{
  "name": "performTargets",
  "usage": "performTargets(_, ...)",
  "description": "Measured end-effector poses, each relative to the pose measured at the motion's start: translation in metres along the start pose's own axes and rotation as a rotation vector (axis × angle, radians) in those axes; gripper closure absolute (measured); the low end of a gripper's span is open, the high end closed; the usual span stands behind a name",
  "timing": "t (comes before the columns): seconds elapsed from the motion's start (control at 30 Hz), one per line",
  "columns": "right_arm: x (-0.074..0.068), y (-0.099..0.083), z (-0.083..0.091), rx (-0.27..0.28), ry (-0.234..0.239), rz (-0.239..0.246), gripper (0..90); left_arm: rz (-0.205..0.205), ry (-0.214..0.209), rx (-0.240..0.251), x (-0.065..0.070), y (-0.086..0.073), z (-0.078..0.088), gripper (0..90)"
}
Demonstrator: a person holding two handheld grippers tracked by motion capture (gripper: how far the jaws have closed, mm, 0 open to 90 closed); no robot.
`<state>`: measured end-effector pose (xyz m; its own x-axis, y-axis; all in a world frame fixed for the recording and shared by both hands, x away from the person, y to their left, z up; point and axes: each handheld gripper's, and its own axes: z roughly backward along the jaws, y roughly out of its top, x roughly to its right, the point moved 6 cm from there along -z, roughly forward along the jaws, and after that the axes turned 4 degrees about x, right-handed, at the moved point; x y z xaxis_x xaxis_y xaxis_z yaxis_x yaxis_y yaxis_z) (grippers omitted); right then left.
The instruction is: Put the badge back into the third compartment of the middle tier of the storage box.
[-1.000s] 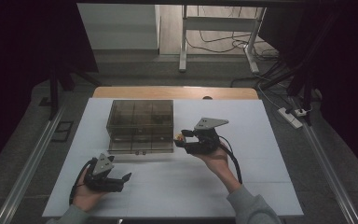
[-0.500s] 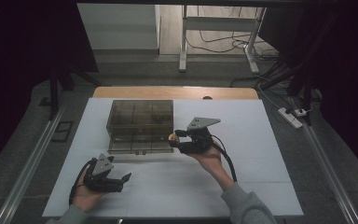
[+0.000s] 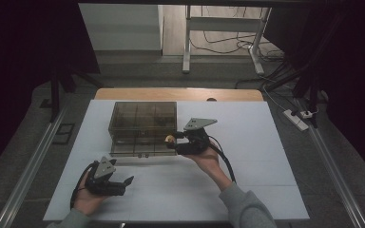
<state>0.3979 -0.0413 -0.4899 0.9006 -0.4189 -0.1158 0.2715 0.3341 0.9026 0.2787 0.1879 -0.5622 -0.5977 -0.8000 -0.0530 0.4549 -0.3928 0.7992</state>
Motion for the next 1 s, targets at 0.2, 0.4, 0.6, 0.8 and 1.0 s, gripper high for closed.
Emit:
performTargets(0.2, 0.000, 0.001, -0.013, -0.024, -0.002, 0.014, 46.9, 0.002, -0.004, 0.001, 0.000, -0.001, 0.001, 10.9)
performTargets(0.4, 0.000, 0.002, -0.019, -0.042, -0.012, 0.024, 46.8, 0.003, -0.008, 0.003, 0.000, -0.001, 0.001, 10.9)
performTargets(0.6, 0.000, 0.003, -0.023, -0.042, -0.015, 0.025, 46.5, 0.002, -0.007, -0.001, 0.000, -0.001, 0.000, 10.9)
performTargets(0.8, 0.000, 0.002, -0.025, -0.042, -0.027, 0.031, 42.8, 0.005, -0.007, 0.000, -0.001, -0.002, 0.001, 10.9)
performTargets(1.0, 0.001, 0.002, -0.021, -0.036, -0.052, 0.028, 36.0, 0.006, -0.006, 0.000, -0.002, -0.003, 0.001, 10.9)
